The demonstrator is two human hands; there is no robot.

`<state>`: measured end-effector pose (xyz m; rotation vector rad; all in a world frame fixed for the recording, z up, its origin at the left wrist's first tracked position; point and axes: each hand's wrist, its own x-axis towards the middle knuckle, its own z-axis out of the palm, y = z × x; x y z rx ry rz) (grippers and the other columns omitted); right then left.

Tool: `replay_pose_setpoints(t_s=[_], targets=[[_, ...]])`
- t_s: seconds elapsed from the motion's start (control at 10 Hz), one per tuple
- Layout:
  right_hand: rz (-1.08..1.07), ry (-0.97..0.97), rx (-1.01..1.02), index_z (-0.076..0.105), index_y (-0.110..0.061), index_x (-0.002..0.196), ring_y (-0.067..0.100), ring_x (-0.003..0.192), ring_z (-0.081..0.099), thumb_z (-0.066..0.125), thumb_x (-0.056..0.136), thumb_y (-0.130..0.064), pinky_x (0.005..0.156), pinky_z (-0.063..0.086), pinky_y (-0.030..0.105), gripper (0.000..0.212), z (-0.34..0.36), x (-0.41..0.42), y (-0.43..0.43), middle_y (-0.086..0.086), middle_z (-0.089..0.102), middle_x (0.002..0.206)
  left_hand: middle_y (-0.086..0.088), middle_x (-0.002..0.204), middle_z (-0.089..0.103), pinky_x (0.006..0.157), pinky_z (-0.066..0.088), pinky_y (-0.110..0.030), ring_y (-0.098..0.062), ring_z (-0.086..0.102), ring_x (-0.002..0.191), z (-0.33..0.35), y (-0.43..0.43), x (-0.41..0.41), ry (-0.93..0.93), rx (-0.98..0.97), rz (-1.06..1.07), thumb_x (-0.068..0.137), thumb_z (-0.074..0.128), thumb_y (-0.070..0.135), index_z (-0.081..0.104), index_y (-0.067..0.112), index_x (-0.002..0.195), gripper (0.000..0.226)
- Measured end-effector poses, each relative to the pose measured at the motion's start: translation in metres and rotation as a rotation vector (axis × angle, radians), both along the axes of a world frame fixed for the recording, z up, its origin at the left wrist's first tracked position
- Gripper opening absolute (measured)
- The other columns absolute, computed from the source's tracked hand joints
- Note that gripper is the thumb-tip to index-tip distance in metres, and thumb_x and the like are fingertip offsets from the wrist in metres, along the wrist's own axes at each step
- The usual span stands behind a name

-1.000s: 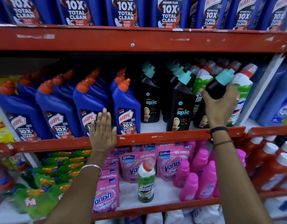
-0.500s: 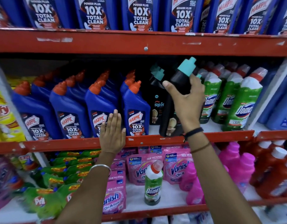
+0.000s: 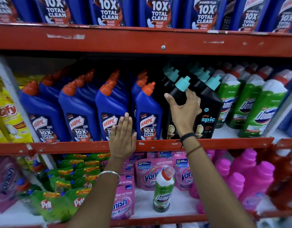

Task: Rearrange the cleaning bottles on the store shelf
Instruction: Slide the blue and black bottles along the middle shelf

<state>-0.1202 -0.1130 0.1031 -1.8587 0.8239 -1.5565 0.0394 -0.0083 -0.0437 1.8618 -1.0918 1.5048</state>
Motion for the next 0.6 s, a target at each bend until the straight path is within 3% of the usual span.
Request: replay_pose_setpoints(t_s=[0.2, 0.4, 0.5, 0.6], targets=[[-0.061, 0.124, -0.034, 0.05, -0.013, 0.13, 0.027, 0.13, 0.039, 0.067, 0.081, -0.047, 0.105, 0.026, 0.048, 0.063, 0.005, 0.001, -0.001, 0.006, 0.055, 0.133, -0.003, 0.162, -0.002, 0.12, -0.006, -0.034, -0.015, 0.001, 0.149, 0.0, 0.0, 0.0, -0.003, 0.001, 0.004, 0.102, 0.018, 0.032, 0.003, 0.008, 0.154, 0.06], [-0.091, 0.247, -0.083, 0.042, -0.004, 0.135, 0.032, 0.127, 0.045, 0.061, 0.085, -0.051, 0.109, 0.03, 0.046, 0.071, 0.01, 0.001, -0.004, 0.016, 0.056, 0.132, -0.003, 0.162, -0.003, 0.12, -0.006, -0.034, -0.015, 0.0, 0.149, 0.001, 0.0, -0.001, 0.008, 0.005, 0.008, 0.102, 0.017, 0.033, 0.003, 0.009, 0.154, 0.059], [-0.125, 0.092, -0.181, 0.04, -0.003, 0.135, 0.029, 0.128, 0.041, 0.062, 0.086, -0.047, 0.109, 0.031, 0.044, 0.07, 0.007, -0.003, 0.011, 0.016, 0.049, 0.136, -0.003, 0.162, -0.003, 0.12, -0.006, -0.034, -0.015, 0.0, 0.149, 0.001, 0.0, -0.002, 0.012, 0.005, 0.008, 0.102, 0.017, 0.033, 0.003, 0.009, 0.154, 0.059], [0.057, -0.014, -0.326, 0.047, -0.004, 0.127, 0.023, 0.119, 0.045, 0.067, 0.085, -0.037, 0.103, 0.038, 0.037, 0.057, 0.004, 0.001, 0.033, 0.014, 0.052, 0.127, -0.003, 0.162, -0.002, 0.12, -0.006, -0.035, -0.015, 0.001, 0.149, 0.002, 0.001, -0.001, 0.01, -0.002, 0.004, 0.102, 0.018, 0.032, 0.003, 0.008, 0.154, 0.059]])
